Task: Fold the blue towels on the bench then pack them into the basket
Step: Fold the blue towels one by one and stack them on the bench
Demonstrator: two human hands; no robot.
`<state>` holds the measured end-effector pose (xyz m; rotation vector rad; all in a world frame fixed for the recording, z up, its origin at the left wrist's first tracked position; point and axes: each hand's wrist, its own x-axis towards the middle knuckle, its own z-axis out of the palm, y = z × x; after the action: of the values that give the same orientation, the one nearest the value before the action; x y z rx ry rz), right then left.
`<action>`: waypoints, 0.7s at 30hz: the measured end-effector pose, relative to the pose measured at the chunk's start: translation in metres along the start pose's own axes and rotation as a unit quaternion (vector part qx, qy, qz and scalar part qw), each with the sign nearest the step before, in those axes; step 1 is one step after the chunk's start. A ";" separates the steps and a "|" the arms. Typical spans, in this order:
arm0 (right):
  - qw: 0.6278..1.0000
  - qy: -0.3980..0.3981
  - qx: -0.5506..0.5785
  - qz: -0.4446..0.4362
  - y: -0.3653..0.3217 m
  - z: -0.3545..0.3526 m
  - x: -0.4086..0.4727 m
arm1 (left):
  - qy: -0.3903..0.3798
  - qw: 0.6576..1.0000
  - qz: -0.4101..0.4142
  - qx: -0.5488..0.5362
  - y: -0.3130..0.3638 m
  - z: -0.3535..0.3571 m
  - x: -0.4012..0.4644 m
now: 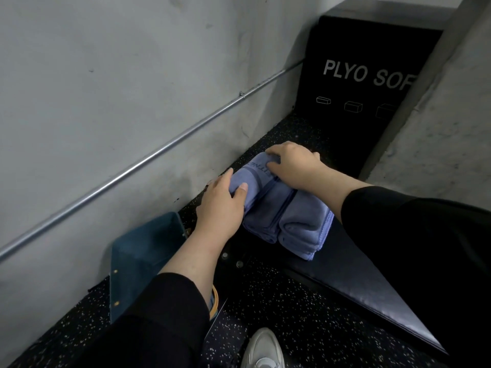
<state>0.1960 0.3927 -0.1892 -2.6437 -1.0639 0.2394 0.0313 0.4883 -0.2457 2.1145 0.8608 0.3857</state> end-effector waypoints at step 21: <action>0.962 0.200 0.187 0.010 0.084 -0.053 -0.157 | 0.087 0.981 0.159 -0.068 0.123 0.019 -0.055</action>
<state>0.1520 0.2150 -0.1581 -2.2341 -0.7709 -0.0845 0.0569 0.3849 -0.1608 2.1130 0.5717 0.7851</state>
